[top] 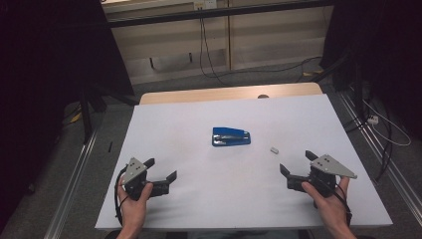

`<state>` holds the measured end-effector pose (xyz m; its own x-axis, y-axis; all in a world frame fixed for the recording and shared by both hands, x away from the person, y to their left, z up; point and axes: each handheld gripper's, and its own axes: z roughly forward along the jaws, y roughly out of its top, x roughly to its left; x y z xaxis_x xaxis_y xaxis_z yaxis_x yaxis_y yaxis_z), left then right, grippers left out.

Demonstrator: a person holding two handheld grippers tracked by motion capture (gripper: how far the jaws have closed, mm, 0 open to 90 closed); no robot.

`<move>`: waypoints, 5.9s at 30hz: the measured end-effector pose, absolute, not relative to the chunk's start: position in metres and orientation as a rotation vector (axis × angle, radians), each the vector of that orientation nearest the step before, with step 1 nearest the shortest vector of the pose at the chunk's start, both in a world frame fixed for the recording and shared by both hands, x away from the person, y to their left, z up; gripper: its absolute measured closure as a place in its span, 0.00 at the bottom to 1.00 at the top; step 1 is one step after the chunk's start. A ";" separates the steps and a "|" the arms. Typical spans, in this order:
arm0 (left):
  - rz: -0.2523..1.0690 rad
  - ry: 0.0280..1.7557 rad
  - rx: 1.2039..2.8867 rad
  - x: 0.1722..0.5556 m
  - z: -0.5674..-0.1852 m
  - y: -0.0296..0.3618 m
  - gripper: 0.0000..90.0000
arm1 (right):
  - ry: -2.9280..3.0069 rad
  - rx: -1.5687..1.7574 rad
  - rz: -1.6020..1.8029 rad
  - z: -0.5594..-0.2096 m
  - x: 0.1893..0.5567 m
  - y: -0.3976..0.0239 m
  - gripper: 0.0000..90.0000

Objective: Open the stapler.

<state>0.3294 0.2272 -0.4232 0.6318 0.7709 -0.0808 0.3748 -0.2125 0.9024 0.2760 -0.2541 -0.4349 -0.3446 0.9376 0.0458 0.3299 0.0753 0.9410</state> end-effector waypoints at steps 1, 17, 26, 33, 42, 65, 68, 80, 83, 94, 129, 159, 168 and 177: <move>0.480 0.920 1.822 0.329 -0.423 0.227 0.06 | 1.746 1.261 1.274 -0.435 0.276 -0.254 0.04; 0.440 0.797 1.837 0.332 -0.417 0.210 0.07 | 1.807 1.143 1.275 -0.427 0.285 -0.236 0.08; 0.465 0.819 1.856 0.343 -0.419 0.194 0.09 | 1.862 1.099 1.319 -0.426 0.289 -0.225 0.07; 0.450 0.792 1.867 0.350 -0.417 0.184 0.08 | 1.898 1.111 1.328 -0.430 0.298 -0.216 0.07; 0.419 0.788 1.857 0.361 -0.412 0.174 0.08 | 1.898 1.099 1.338 -0.431 0.310 -0.205 0.09; 0.462 0.746 1.879 0.394 -0.411 0.146 0.06 | 1.999 1.036 1.401 -0.437 0.344 -0.178 0.07; 0.464 0.757 1.892 0.400 -0.413 0.144 0.06 | 2.011 1.034 1.407 -0.438 0.348 -0.174 0.08; 0.430 0.757 1.900 0.429 -0.416 0.132 0.07 | 2.051 1.005 1.477 -0.444 0.378 -0.155 0.21; 0.432 0.760 1.899 0.438 -0.417 0.128 0.08 | 2.061 1.011 1.491 -0.446 0.388 -0.150 0.25; 0.441 0.772 1.947 0.447 -0.418 0.125 0.08 | 2.118 0.993 1.485 -0.446 0.398 -0.137 0.49; 0.384 0.799 1.956 0.450 -0.425 0.118 0.37 | 2.258 0.961 1.327 -0.450 0.437 -0.111 1.00; 0.330 0.847 2.068 0.479 -0.448 0.101 1.00 | 2.318 0.958 1.243 -0.457 0.449 -0.100 1.00; 0.327 0.824 2.061 0.482 -0.445 0.101 1.00 | 2.313 0.958 1.233 -0.457 0.448 -0.099 1.00; 0.319 0.814 2.073 0.480 -0.446 0.098 1.00 | 2.306 0.957 1.233 -0.458 0.447 -0.098 1.00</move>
